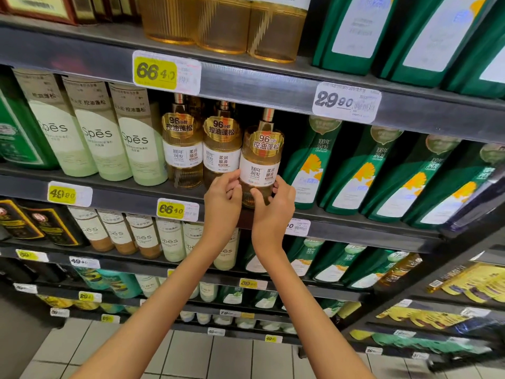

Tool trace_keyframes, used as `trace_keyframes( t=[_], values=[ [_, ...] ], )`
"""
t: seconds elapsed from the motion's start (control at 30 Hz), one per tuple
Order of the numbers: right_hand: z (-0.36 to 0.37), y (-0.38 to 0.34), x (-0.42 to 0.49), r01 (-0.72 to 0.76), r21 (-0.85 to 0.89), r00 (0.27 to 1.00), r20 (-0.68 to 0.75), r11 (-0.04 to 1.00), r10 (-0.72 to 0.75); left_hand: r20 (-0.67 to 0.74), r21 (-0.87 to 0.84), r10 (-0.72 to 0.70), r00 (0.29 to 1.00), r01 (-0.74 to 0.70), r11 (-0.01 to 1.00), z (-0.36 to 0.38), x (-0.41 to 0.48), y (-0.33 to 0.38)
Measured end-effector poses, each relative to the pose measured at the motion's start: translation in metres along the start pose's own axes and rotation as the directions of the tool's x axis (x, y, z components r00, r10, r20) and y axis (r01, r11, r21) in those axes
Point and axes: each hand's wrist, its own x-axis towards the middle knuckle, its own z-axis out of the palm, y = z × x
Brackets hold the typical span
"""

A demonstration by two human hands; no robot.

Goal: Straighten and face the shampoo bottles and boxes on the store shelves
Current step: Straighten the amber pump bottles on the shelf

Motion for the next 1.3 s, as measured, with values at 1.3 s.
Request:
trace_keyframes(
  t=[1.3],
  values=[
    [0.038, -0.092, 0.061, 0.243, -0.183, 0.878, 0.46, 0.953, -0.136, -0.21, -0.023, -0.142, 0.967, 0.141, 0.99, -0.111, -0.044, 0.013]
  ],
)
